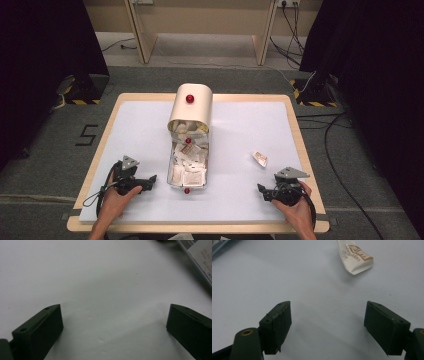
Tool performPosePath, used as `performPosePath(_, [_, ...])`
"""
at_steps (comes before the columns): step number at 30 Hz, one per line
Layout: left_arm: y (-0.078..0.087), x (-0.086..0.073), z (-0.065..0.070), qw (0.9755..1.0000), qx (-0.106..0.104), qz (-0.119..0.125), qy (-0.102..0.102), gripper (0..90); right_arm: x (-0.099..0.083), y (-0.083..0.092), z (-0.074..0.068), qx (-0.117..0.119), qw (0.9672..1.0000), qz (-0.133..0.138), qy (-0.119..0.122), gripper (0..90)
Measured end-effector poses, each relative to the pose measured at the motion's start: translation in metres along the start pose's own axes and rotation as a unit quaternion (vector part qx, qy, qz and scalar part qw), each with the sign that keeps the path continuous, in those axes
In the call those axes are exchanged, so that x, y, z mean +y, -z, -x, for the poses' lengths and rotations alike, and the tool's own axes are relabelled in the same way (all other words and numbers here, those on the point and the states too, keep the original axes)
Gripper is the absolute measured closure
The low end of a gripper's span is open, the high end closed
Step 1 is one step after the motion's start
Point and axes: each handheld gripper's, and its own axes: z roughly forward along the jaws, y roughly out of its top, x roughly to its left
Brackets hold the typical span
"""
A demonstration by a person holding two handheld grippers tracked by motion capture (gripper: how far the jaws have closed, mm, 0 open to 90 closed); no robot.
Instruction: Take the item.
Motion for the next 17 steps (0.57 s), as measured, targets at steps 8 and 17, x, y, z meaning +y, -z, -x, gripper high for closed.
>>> performPosePath(8, [0.0000, 0.0000, 0.0000, 1.0000, 0.000, 0.000, 0.000, 0.1, -0.0030, -0.0014, -0.0011, -0.007, 0.9997, -0.012, 0.022, 21.0])
performPosePath(17, [0.0000, 0.0000, 0.0001, 1.0000, 0.001, 0.000, 0.000, 0.1, -0.0038, -0.0022, -0.0008, -0.005, 0.9996, -0.008, 0.027, 19.9])
